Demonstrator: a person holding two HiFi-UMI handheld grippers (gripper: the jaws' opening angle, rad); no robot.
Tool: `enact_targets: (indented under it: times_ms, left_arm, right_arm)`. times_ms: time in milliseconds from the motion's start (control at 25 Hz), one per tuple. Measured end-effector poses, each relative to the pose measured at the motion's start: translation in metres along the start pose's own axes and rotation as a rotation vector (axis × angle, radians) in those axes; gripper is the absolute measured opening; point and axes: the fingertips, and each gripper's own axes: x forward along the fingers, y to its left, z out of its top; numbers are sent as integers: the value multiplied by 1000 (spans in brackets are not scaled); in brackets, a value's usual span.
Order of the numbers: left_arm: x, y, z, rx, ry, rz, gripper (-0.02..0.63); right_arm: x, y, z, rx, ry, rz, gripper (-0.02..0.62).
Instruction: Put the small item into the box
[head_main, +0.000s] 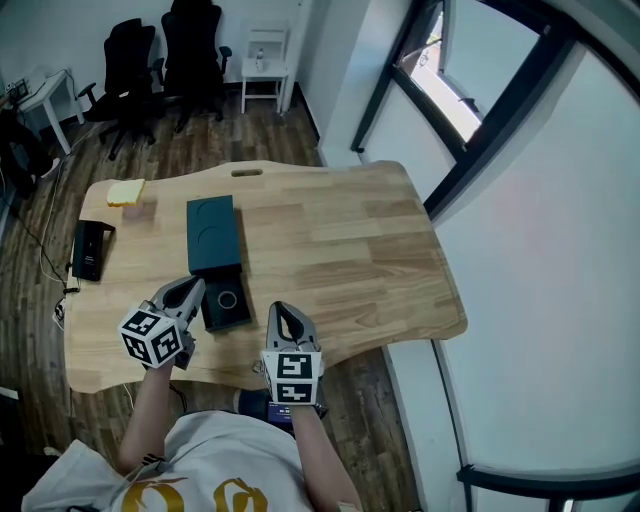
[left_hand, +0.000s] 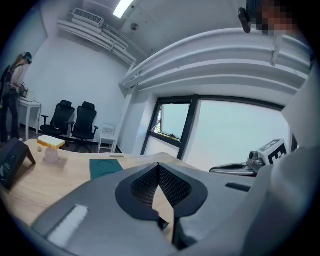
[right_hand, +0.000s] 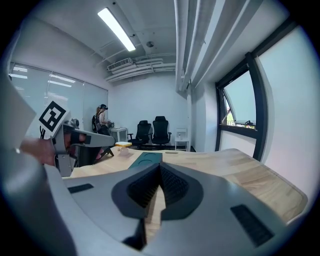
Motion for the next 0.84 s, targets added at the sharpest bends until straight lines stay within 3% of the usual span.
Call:
enact_targets:
  times_ms: [840]
  left_arm:
    - [8, 3, -16, 24, 62, -18, 3]
  right_arm:
    - [6, -4, -6, 6, 30, -2, 3]
